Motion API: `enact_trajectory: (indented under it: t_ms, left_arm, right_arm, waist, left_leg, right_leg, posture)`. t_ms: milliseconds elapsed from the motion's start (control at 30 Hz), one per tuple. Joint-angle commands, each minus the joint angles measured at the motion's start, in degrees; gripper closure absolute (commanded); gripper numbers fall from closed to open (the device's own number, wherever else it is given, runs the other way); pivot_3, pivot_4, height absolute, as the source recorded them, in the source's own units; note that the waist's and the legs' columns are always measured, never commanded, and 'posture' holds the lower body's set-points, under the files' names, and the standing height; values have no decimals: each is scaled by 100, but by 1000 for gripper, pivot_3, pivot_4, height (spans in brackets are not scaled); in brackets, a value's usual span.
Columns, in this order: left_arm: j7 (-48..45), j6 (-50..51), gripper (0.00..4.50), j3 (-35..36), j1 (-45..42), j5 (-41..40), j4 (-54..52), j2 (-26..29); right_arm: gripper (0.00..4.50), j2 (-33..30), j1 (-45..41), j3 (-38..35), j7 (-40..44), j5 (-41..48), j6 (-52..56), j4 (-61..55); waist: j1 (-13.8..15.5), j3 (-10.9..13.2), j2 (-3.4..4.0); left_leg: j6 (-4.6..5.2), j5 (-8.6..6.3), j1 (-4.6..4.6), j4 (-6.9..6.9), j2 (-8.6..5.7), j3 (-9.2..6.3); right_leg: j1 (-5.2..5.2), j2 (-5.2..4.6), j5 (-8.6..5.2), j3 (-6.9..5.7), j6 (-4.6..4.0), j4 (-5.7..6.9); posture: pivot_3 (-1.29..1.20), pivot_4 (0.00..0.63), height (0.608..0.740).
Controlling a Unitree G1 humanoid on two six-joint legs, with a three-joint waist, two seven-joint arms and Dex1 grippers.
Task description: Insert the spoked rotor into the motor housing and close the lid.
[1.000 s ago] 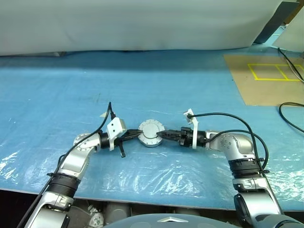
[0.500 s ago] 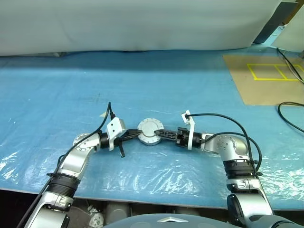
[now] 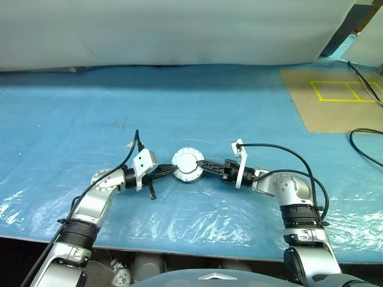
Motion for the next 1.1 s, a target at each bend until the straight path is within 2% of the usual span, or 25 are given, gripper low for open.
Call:
enact_trajectory:
  t_ms: [33, 100, 233, 367, 467, 600, 733, 867, 1033, 1100]
  left_arm:
    - [42, 145, 4500, 36, 90, -103, -174, -9]
    - [73, 167, 4500, 121, 125, -213, -320, -22]
    - [338, 959, 4500, 513, 137, -910, -1274, -77]
    - [450, 1892, 4500, 929, 351, -1787, -2492, 195]
    - [732, 2497, 4500, 1283, 404, -2336, -2971, 337]
    - [1027, 3118, 4500, 1803, 449, -2964, -2801, 388]
    - [1429, 3984, 4500, 2453, 513, -4062, -2473, 267]
    - [1573, 4214, 4500, 2599, 744, -4431, -2462, 102]
    - [1785, 4122, 4500, 2718, 882, -4474, -2193, -181]
    - [1764, 4056, 3880, 2745, 910, -4412, -2098, -193]
  right_arm:
    - [2624, 128, -47, 109, -103, 6, -10, 57]
    - [2639, 167, -70, 79, -124, 32, -2, 89]
    - [2642, 306, -167, 84, -381, -33, 19, 166]
    - [2649, 303, -175, 188, -439, -147, -103, 186]
    - [2649, 312, -201, 174, -496, -165, -167, 339]
    - [2649, 389, -352, -25, -473, 71, -42, 503]
    - [2649, 567, -580, -463, -563, 522, 247, 555]
    - [2649, 719, -855, -913, -708, 1087, 707, 326]
    - [2649, 778, -959, -1028, -887, 1358, 1042, 70]
    - [2649, 784, -965, -1036, -981, 1401, 1074, 36]
  waist:
    - [-5, 0, 0]
    - [-11, 0, 0]
    - [-28, 8, -10]
    - [-40, 12, -12]
    - [-96, 14, -9]
    - [-150, 15, -8]
    - [-161, 19, -5]
    - [-148, 34, -11]
    - [-105, 36, -12]
    - [-89, 37, -13]
  left_leg:
    - [0, 0, 0, 0, 0, 0]
    - [0, 0, -3, 1, 0, 0]
    - [-1, 1, -16, 8, 1, 0]
    - [-9, 4, -35, 23, 7, 0]
    - [-13, 2, -33, 22, 1, 1]
    - [-13, 2, -31, 22, -4, 1]
    - [-16, 4, -27, 26, -10, 1]
    - [-16, 4, -39, 28, -9, -1]
    - [-2, 13, -72, 29, -7, 2]
    - [-2, 13, -74, 30, -8, 1]
  right_leg:
    - [-1, 0, 0, 0, 0, 1]
    - [-7, 0, 0, 0, 0, 4]
    - [-58, 0, 0, 5, -2, 37]
    - [-88, 8, 1, 3, -1, 77]
    - [-87, 10, -3, 4, -7, 76]
    - [-83, 8, -13, 6, -22, 71]
    - [-84, 13, -13, 6, -23, 73]
    - [-89, 13, -10, 6, -18, 70]
    - [-104, 19, 1, -5, 0, 72]
    - [-102, 21, 1, -9, 0, 71]
  posture:
    - [0, 150, 740]
    - [0, 150, 740]
    - [0, 150, 740]
    - [0, 150, 740]
    - [0, 150, 740]
    - [0, 150, 740]
    - [0, 150, 740]
    - [0, 150, 740]
    - [0, 150, 740]
    - [0, 150, 740]
